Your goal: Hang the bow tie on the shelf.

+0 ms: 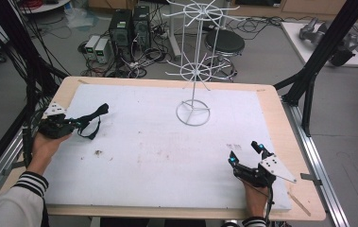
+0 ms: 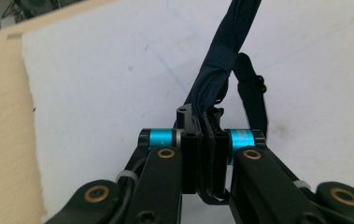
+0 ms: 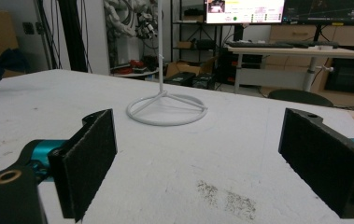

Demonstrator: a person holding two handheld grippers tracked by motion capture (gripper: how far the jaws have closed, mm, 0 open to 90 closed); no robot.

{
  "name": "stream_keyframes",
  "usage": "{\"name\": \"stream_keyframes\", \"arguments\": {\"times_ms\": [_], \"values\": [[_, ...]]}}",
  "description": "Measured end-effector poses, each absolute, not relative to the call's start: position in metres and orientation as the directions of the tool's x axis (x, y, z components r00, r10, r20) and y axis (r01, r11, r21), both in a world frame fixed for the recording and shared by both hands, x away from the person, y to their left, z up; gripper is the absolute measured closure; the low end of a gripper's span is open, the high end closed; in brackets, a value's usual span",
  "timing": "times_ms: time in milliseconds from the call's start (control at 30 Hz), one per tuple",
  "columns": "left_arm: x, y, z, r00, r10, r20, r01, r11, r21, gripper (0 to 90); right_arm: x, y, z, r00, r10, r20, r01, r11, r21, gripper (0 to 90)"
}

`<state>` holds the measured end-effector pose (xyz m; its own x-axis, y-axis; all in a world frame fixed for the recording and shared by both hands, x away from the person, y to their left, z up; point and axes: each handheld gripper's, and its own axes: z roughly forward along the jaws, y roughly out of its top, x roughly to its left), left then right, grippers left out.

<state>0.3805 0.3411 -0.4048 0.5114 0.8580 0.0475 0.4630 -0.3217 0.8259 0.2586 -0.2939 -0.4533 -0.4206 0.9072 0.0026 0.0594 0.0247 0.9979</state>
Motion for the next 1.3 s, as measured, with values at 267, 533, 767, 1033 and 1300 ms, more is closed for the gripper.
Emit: {"name": "stream_keyframes", "arguments": {"times_ms": [267,533,767,1033,1300], "values": [[0.379,0.335,-0.401,0.548,0.837,-0.011,0.414,-0.26,0.872,86.9,0.258,-0.294,-0.453,-0.419,0.908,0.006,0.062,0.022,0.998,10.5],[0.375,0.328,-0.396,0.579,0.814,-0.046,0.37,-0.212,0.905,86.9,0.258,-0.294,-0.453,-0.419,0.908,0.005,0.061,0.023,0.998,10.5],[0.372,0.316,-0.385,0.616,0.786,-0.053,0.331,-0.197,0.923,86.9,0.258,-0.294,-0.453,-0.42,0.908,0.005,0.061,0.023,0.998,10.5],[0.371,0.293,-0.371,0.677,0.734,-0.055,0.292,-0.2,0.935,86.8,0.258,-0.294,-0.453,-0.419,0.908,0.007,0.063,0.021,0.998,10.5],[0.37,0.27,-0.358,0.719,0.692,-0.067,0.256,-0.173,0.951,86.8,0.258,-0.294,-0.453,-0.421,0.907,0.009,0.063,0.019,0.998,10.5]]}}
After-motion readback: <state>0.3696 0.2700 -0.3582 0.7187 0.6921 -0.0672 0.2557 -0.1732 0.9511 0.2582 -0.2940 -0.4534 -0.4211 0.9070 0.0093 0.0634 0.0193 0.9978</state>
